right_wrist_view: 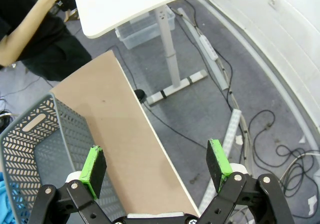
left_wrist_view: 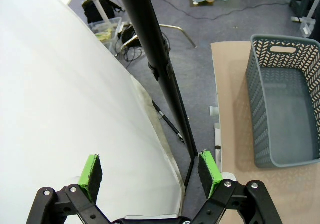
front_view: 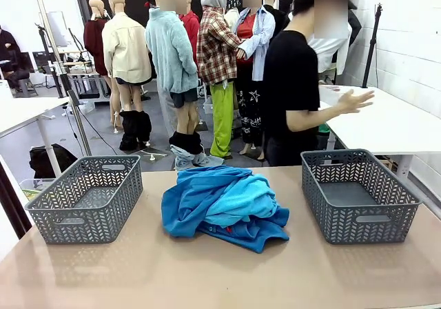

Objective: Sort the tops and bottoms.
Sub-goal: Lift clothes from the center of the table with your left hand.

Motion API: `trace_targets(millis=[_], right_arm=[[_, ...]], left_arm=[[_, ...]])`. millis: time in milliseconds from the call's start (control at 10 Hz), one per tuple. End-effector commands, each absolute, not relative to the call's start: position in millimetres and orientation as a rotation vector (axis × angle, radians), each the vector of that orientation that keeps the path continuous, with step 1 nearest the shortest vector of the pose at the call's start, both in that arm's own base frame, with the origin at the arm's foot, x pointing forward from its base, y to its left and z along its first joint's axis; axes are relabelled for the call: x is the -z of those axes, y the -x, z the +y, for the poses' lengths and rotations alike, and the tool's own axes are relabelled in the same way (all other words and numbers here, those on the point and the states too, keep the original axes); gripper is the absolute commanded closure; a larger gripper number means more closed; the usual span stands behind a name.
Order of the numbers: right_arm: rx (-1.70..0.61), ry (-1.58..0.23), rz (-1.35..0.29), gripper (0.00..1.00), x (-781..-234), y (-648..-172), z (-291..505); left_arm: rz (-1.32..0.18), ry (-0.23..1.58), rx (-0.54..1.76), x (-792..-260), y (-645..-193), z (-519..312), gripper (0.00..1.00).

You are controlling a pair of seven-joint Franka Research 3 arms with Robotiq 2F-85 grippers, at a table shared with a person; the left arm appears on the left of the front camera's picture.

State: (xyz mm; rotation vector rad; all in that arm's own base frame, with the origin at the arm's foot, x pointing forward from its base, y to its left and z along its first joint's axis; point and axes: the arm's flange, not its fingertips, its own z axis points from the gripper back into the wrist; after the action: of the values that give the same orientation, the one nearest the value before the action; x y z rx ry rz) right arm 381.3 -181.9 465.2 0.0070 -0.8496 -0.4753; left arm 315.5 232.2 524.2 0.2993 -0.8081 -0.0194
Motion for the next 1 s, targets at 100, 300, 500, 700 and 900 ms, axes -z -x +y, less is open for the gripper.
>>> trace_targets(millis=[100,300,500,700,900], right_arm=[[0.479,-0.013,-0.843,0.00,-465.4,-380.1,-182.2],[0.479,-0.013,-0.843,0.00,-465.4,-380.1,-182.2],[0.479,-0.013,-0.843,0.00,-465.4,-380.1,-182.2],[0.479,-0.013,-0.843,0.00,-465.4,-380.1,-182.2],[0.479,-0.013,-0.843,0.00,-465.4,-380.1,-182.2]], left_arm=[[-0.807,-0.304,0.006,-524.7,-314.8,231.6,0.00],[-0.807,-0.304,0.006,-524.7,-314.8,231.6,0.00],[-0.807,-0.304,0.006,-524.7,-314.8,231.6,0.00],[-0.807,-0.304,0.006,-524.7,-314.8,231.6,0.00],[-0.807,-0.304,0.006,-524.7,-314.8,231.6,0.00]])
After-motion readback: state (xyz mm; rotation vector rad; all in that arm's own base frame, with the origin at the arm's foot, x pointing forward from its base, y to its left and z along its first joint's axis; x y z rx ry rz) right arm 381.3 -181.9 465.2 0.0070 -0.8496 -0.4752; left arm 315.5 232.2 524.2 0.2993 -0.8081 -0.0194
